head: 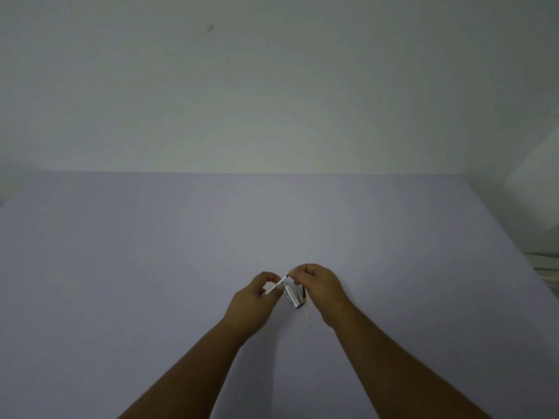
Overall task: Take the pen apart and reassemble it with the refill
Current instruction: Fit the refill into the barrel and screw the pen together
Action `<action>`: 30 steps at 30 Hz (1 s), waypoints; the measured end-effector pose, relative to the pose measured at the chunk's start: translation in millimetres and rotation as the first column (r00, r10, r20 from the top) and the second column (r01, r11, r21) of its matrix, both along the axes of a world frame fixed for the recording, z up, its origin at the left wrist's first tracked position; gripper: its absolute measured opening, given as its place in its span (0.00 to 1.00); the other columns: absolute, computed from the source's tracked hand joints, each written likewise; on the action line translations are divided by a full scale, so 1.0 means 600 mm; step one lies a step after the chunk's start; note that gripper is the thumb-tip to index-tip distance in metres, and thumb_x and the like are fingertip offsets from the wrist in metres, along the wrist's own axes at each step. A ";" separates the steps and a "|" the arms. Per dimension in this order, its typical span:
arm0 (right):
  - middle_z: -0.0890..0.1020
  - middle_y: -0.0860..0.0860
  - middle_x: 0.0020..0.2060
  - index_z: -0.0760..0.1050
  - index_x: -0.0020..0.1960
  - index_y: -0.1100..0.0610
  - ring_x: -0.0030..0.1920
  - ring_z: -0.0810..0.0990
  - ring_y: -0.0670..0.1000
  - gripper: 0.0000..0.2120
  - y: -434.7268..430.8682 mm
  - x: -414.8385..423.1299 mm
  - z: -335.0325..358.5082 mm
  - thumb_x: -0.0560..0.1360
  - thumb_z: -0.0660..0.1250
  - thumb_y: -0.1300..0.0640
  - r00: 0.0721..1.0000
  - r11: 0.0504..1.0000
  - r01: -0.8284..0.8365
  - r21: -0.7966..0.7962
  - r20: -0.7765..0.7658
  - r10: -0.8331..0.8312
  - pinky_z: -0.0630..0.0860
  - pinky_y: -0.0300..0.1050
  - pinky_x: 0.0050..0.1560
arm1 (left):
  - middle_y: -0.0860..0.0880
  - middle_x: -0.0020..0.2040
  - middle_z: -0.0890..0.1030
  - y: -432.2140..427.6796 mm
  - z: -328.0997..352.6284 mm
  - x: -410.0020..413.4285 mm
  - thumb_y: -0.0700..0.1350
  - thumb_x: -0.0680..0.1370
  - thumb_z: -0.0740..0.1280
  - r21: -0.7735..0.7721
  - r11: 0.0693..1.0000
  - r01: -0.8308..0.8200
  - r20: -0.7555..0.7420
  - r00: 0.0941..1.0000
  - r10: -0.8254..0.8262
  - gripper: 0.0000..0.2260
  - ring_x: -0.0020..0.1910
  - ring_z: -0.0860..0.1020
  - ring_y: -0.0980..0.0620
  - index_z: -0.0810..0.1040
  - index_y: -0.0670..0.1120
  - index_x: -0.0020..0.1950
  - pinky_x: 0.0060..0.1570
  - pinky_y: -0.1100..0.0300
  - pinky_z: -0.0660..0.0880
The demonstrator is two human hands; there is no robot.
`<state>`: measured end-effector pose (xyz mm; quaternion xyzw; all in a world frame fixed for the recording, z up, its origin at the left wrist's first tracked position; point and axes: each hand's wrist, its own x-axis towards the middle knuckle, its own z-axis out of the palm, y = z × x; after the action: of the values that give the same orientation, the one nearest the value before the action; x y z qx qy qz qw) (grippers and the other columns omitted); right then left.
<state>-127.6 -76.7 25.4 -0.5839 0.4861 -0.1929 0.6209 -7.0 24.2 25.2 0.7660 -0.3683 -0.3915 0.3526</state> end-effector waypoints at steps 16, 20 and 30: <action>0.83 0.53 0.47 0.79 0.48 0.55 0.50 0.81 0.56 0.12 -0.033 0.020 -0.082 0.73 0.62 0.49 0.625 0.878 -0.390 -0.278 -0.780 0.031 0.75 0.46 0.44 | 0.50 0.36 0.75 0.012 -0.040 0.031 0.57 0.77 0.60 0.098 0.993 -0.062 0.002 0.998 0.062 0.06 0.31 0.70 0.54 0.74 0.61 0.44 0.31 0.63 0.69; 0.84 0.53 0.47 0.80 0.49 0.56 0.48 0.81 0.55 0.13 -0.031 0.030 -0.084 0.74 0.62 0.49 0.602 0.892 -0.385 -0.235 -0.797 0.049 0.75 0.44 0.42 | 0.51 0.37 0.76 0.010 -0.042 0.032 0.57 0.77 0.60 0.101 0.994 -0.051 0.017 0.999 0.050 0.05 0.32 0.72 0.54 0.73 0.63 0.42 0.32 0.63 0.70; 0.82 0.50 0.33 0.78 0.37 0.57 0.33 0.76 0.49 0.09 -0.032 0.035 -0.042 0.73 0.64 0.56 0.967 0.981 0.174 -0.090 -0.170 -0.187 0.73 0.42 0.36 | 0.51 0.37 0.76 0.007 -0.037 0.031 0.57 0.77 0.60 0.095 0.995 -0.042 0.024 0.999 0.040 0.06 0.32 0.72 0.54 0.73 0.65 0.40 0.31 0.63 0.70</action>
<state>-106.6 -95.7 0.2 -0.5747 0.5832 -0.2137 0.5328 11.8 28.4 2.7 0.7936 -0.3372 -0.3930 0.3196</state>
